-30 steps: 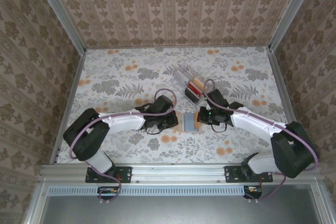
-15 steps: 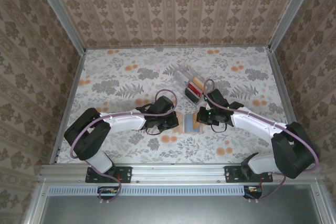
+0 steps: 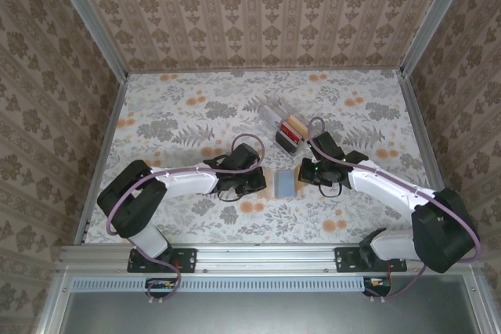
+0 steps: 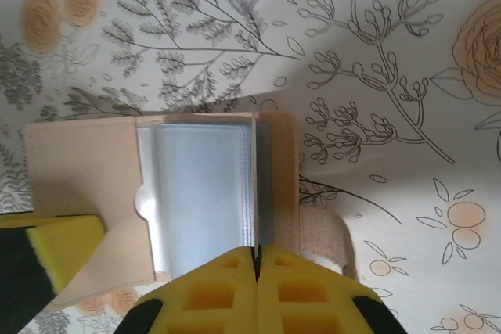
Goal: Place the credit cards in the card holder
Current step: Flip over the card slot in the card holder.
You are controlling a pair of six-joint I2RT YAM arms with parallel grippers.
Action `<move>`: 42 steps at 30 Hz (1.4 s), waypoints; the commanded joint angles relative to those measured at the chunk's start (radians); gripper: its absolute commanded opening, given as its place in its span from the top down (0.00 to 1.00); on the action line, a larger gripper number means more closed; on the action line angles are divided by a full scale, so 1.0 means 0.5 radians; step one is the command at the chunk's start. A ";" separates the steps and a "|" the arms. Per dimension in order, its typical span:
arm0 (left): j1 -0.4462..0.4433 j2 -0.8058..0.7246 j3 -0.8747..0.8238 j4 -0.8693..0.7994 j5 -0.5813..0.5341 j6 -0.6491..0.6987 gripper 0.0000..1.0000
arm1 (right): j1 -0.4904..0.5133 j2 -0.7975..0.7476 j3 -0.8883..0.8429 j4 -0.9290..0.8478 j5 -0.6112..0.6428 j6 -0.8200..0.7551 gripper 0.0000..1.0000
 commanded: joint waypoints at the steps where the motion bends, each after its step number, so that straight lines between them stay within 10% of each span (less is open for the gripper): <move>1: -0.008 0.035 0.031 -0.042 0.013 0.020 0.95 | -0.008 0.058 -0.051 0.055 -0.014 0.008 0.95; 42: -0.018 0.018 0.036 0.004 0.010 0.005 0.90 | 0.130 0.222 -0.029 0.485 -0.369 0.216 0.93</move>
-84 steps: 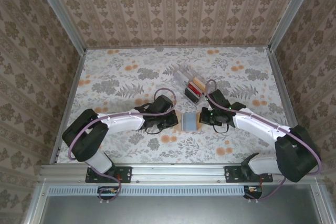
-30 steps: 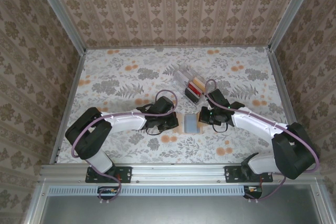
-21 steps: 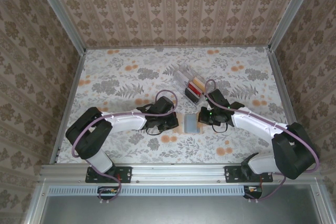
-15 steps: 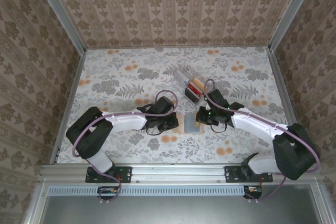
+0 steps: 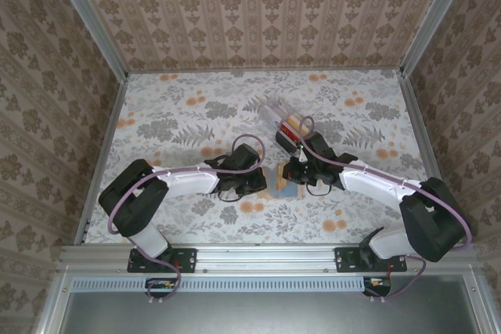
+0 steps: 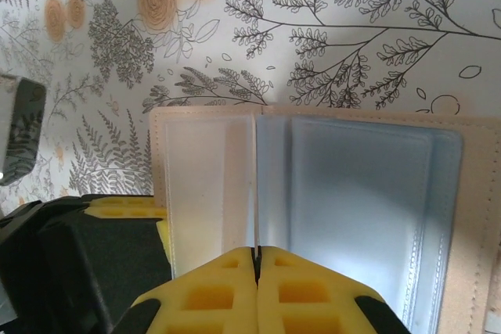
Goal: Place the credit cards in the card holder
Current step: Flip over the card slot in the card holder, then insert the credit card into the card slot.
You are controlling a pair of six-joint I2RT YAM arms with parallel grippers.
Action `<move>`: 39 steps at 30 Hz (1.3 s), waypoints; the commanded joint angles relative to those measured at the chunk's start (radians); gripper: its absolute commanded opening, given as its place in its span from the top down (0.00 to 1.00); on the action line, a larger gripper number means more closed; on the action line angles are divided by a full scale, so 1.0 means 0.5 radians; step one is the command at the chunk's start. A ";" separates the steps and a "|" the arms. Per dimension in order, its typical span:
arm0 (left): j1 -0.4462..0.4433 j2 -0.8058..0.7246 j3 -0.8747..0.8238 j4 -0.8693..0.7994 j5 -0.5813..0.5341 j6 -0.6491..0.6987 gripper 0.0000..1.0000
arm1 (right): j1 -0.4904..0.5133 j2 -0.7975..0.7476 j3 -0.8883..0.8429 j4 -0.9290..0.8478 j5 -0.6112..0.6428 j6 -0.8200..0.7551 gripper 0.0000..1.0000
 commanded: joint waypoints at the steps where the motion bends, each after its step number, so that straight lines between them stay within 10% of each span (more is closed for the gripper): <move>1: -0.016 -0.009 0.033 -0.013 -0.002 0.005 0.89 | 0.015 0.068 0.007 -0.005 -0.019 0.033 0.93; 16: -0.025 -0.240 -0.055 -0.120 -0.215 0.023 0.57 | 0.018 0.103 -0.017 0.004 0.044 0.034 0.94; 25: -0.028 -0.086 -0.007 -0.132 -0.147 0.029 0.97 | 0.018 0.111 0.001 0.174 -0.130 0.081 0.93; 34: -0.034 -0.062 -0.018 -0.121 -0.160 0.015 0.95 | 0.052 0.237 0.034 0.121 -0.095 0.100 0.93; 39: -0.037 -0.127 -0.050 -0.195 -0.239 0.008 0.77 | 0.053 0.276 0.003 0.035 0.033 0.070 0.94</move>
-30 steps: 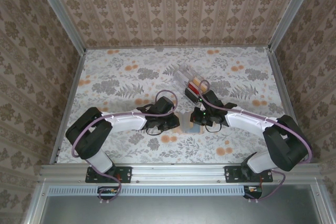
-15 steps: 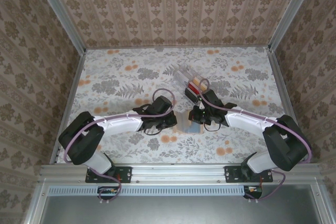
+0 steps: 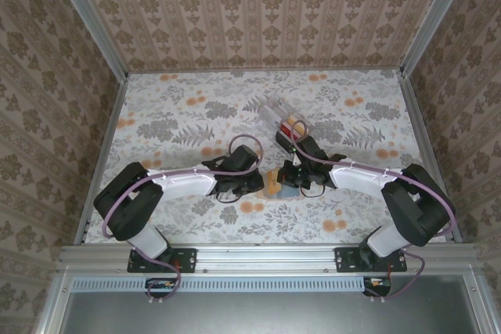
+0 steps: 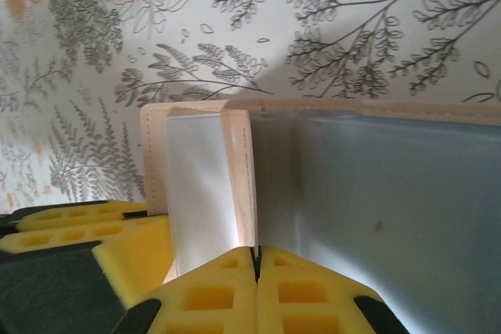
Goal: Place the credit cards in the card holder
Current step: Insert the credit card into the card slot.
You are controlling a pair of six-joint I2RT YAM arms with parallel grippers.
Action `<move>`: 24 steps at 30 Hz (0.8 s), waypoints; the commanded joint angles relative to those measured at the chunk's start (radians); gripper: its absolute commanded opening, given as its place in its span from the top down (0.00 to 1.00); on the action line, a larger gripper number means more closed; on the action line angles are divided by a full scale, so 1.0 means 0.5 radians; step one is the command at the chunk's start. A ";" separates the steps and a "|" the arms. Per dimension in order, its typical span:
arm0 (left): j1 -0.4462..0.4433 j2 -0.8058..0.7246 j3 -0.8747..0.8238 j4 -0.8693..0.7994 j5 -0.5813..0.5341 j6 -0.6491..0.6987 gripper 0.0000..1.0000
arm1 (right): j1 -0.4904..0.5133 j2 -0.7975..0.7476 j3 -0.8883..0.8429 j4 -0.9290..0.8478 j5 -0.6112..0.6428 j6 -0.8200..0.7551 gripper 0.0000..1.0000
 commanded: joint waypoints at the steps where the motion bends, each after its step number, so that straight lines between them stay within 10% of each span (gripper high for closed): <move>1: -0.014 -0.076 -0.038 -0.122 -0.092 0.005 0.72 | 0.007 0.038 -0.009 -0.101 0.099 -0.015 0.94; 7: -0.017 -0.164 -0.090 -0.063 -0.149 0.023 0.48 | 0.007 0.054 -0.051 -0.022 0.056 0.010 0.94; 24: -0.019 0.105 0.069 -0.102 -0.044 0.137 0.62 | -0.057 -0.232 -0.119 -0.047 0.057 0.038 0.93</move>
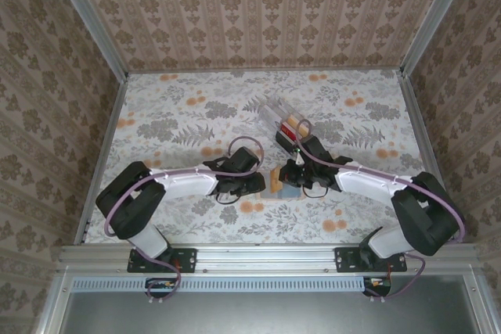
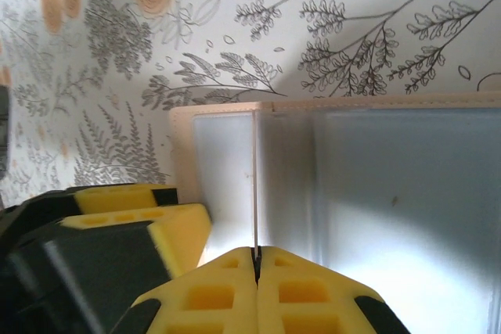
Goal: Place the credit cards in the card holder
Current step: Insert the credit card into the card slot.
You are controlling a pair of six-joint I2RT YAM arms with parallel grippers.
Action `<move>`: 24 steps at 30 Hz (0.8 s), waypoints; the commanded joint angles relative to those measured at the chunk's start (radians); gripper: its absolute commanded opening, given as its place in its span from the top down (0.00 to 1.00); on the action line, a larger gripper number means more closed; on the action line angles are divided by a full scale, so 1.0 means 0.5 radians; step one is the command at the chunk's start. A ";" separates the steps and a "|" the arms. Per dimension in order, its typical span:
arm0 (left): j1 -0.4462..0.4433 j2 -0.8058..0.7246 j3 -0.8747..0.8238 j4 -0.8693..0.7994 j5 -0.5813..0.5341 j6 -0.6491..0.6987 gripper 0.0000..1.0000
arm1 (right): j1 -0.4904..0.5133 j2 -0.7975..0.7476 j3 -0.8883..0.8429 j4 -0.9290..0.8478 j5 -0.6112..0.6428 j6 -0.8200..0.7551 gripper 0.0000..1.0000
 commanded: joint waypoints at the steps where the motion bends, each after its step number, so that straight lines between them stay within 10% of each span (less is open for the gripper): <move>1: -0.015 0.067 0.061 -0.037 0.033 0.057 0.63 | -0.045 -0.113 -0.064 -0.072 0.038 0.012 0.93; 24: -0.032 0.173 0.137 -0.238 -0.033 0.113 0.76 | -0.089 0.111 -0.340 0.407 -0.167 -0.176 0.93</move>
